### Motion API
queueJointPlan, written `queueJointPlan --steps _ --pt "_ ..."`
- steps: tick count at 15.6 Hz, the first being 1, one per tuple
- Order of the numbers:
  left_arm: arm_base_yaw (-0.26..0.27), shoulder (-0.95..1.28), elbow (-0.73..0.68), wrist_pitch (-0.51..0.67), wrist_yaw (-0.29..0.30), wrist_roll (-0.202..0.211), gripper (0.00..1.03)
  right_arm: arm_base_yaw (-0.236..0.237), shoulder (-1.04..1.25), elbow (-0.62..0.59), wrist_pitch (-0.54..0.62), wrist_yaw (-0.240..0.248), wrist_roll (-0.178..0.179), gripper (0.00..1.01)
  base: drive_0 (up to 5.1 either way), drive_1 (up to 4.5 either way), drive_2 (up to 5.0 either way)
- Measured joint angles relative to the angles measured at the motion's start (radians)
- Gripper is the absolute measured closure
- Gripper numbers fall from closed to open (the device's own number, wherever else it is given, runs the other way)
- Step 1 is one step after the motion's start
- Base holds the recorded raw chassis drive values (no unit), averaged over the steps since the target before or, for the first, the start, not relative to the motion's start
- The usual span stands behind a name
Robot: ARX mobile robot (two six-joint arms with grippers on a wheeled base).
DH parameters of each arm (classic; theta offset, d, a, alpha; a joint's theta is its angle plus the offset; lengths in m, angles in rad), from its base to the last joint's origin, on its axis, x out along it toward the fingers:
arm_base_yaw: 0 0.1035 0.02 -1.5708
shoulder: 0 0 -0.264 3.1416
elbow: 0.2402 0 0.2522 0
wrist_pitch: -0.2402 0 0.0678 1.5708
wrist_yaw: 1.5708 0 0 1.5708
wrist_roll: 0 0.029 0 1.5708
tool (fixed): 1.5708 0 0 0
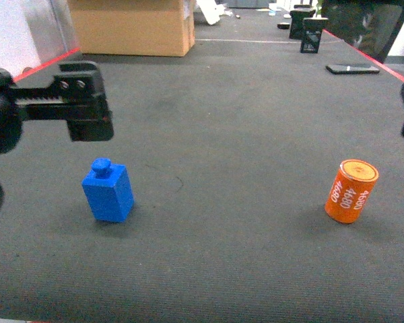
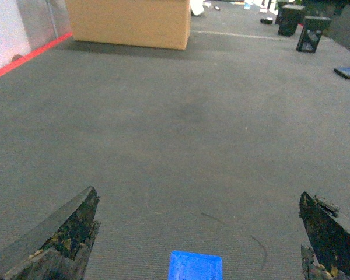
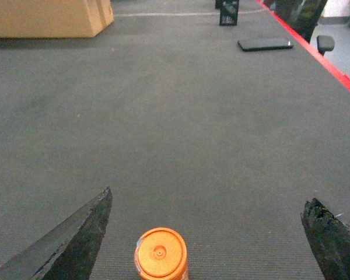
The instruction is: Sort blue parts and orange caps into right shelf containers
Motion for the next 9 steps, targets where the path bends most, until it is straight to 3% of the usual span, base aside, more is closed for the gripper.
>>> queueJointPlan --steps 9 --pt "0.006 0.302 0.166 0.021 0.022 -0.016 0.05 0.005 0.337 0.19 -0.016 -0.026 0.012 0.03 0.0 0.0 0.0"
